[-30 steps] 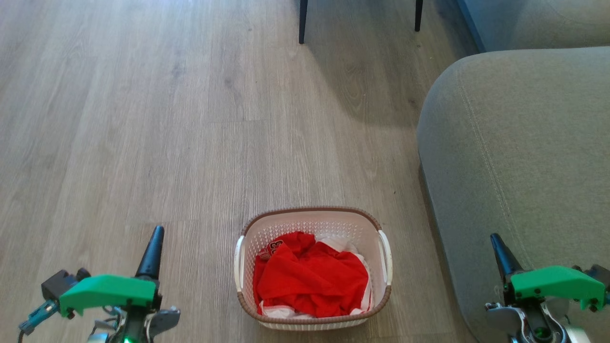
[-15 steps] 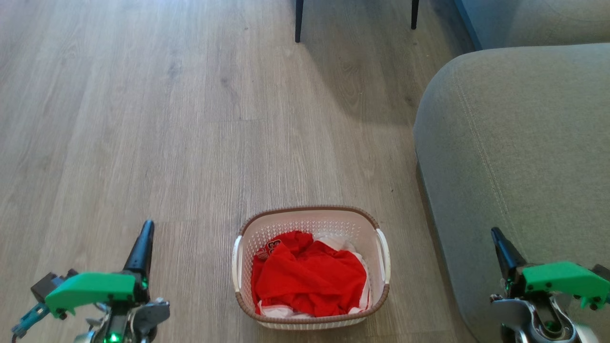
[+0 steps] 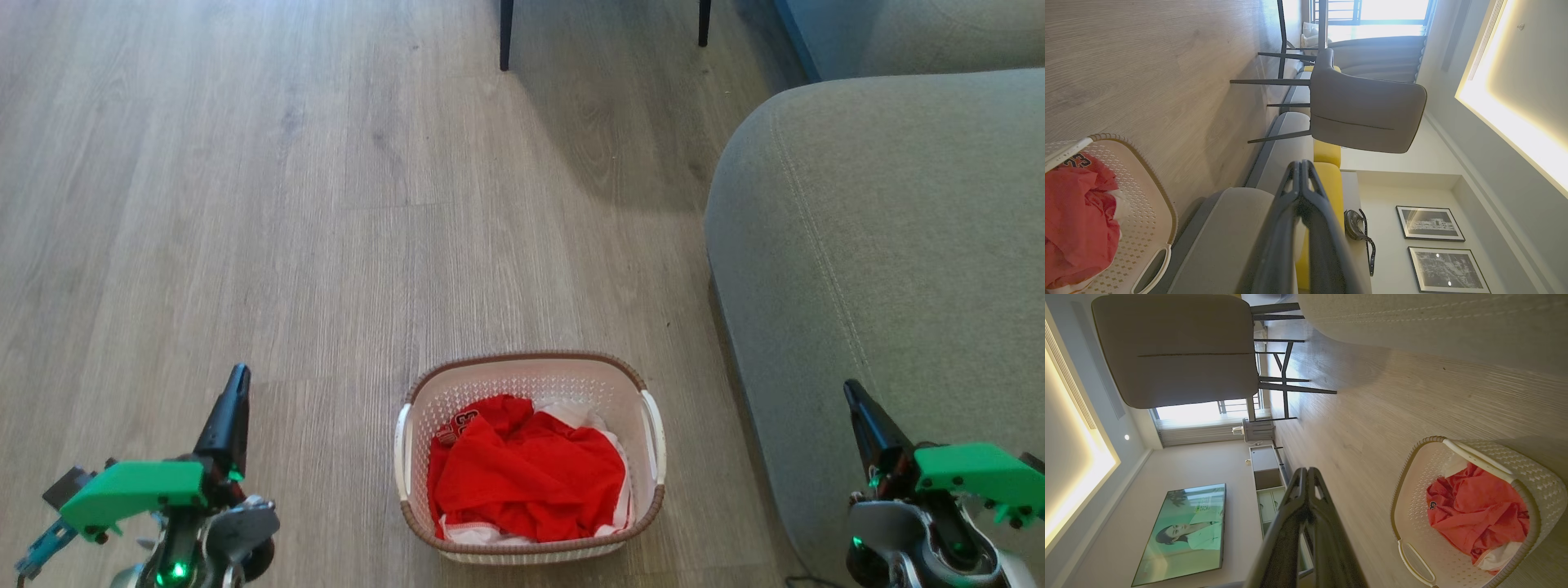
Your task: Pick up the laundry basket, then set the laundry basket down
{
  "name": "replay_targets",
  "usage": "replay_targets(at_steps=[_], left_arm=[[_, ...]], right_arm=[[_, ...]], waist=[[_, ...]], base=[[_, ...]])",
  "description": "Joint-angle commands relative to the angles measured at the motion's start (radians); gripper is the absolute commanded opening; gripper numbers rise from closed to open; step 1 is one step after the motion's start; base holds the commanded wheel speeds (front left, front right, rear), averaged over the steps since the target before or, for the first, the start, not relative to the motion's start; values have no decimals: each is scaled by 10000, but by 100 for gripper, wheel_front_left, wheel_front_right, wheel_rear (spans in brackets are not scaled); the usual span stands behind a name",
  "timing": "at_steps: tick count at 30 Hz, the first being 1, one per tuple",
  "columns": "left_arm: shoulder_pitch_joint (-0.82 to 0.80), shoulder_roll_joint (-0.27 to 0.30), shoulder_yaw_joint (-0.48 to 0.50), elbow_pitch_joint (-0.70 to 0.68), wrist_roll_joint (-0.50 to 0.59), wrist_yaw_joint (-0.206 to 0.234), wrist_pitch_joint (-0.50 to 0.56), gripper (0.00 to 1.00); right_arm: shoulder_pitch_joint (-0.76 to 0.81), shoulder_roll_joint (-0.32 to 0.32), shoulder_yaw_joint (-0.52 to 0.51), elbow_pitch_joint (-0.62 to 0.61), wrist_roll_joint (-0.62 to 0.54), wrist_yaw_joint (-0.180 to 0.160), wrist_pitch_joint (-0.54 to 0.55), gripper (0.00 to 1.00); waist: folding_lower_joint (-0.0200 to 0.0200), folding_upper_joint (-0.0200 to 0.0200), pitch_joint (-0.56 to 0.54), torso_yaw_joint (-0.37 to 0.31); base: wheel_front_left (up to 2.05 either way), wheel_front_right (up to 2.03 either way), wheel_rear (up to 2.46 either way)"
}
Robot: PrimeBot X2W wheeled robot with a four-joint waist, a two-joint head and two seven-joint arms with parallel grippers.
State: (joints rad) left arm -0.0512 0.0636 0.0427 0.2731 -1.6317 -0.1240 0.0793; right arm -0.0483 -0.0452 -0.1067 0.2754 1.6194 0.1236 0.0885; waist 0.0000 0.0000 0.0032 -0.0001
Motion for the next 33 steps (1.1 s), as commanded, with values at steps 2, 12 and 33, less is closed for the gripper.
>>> replay_targets(at_steps=[2, 12, 33], left_arm=[[-538, 117, 364, -296, -58, -67, 61, 0], [-542, 86, 408, -293, -21, -67, 96, 0], [-547, 38, 476, -290, 36, -67, 151, 0]], right_arm=[[-576, -206, 142, -319, 69, 71, 76, 0], [-579, -185, 112, -317, 44, 71, 100, 0], [-583, -153, 67, -314, 6, 71, 137, 0]], waist=[[0, 0, -1, 1], [0, 0, -1, 1], [0, 0, -1, 1]], base=[[0, 0, 0], [0, 0, 0], [0, 0, 0]])
